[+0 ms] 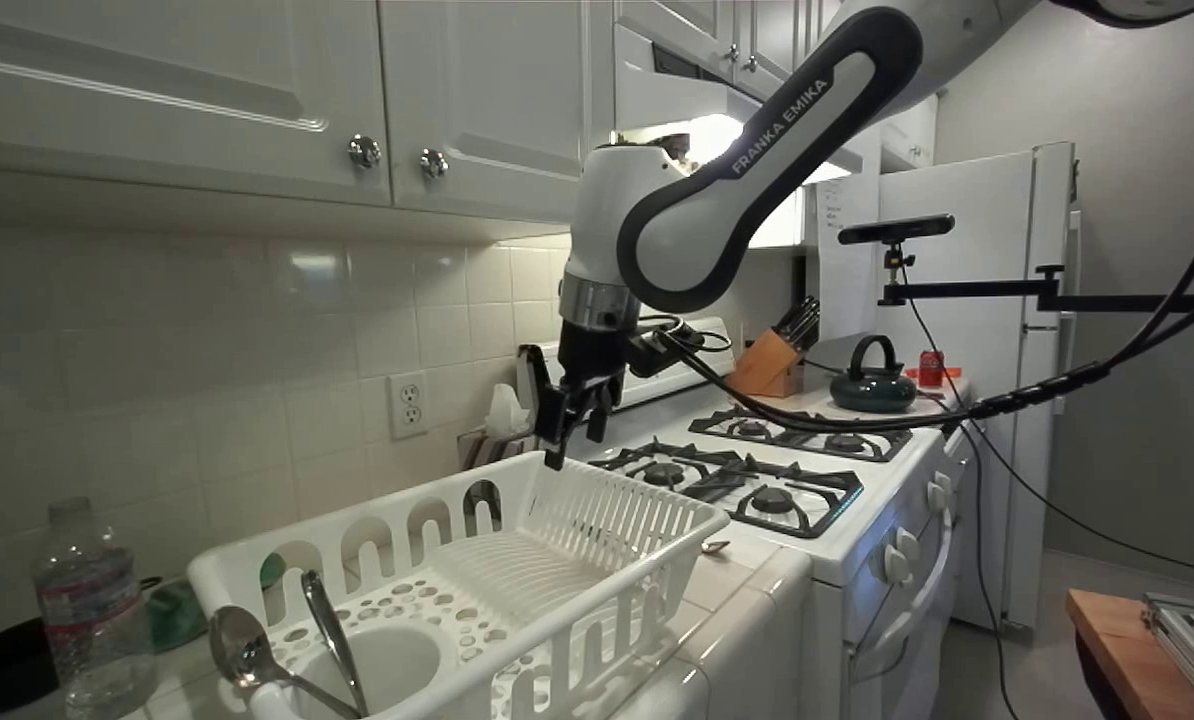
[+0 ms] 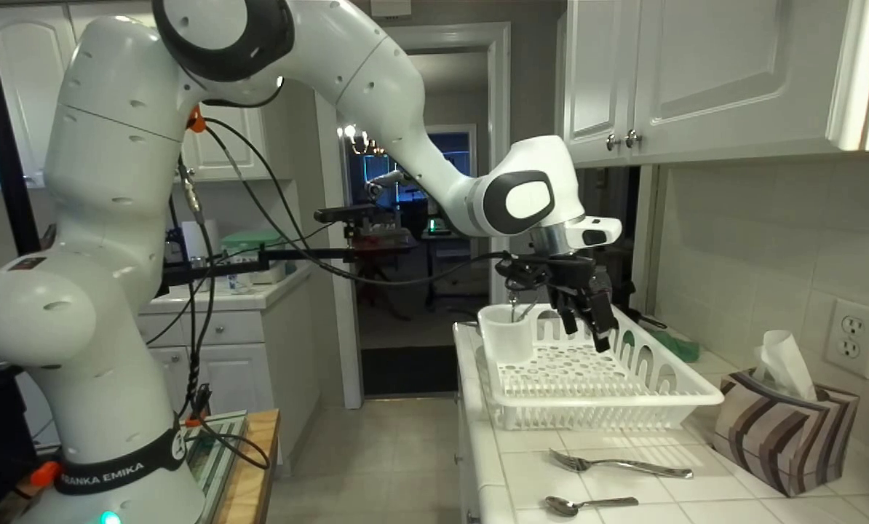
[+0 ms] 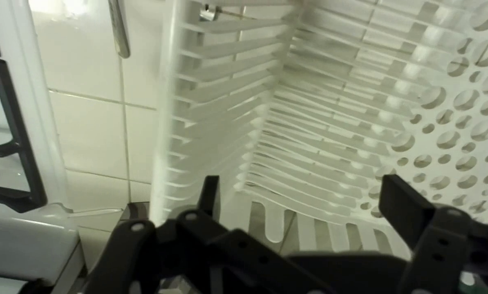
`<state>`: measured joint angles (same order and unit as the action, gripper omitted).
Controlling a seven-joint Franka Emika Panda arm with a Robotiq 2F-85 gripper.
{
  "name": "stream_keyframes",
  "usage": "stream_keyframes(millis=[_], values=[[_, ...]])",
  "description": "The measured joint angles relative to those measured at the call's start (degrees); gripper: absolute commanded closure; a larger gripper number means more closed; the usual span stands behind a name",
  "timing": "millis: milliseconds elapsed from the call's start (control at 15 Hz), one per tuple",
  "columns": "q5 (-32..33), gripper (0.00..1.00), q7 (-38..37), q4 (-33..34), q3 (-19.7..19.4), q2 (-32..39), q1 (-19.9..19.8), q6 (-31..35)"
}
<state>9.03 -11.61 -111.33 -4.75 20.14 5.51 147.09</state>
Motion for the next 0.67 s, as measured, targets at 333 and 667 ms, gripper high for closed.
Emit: stream_keyframes(millis=[333,667], values=[[-4.1,0.00,-1.0,0.5,-0.5,0.0,-4.5,-0.1],[-7.6,0.00,-1.9,0.4,-1.5,0.0,-8.0,0.5]])
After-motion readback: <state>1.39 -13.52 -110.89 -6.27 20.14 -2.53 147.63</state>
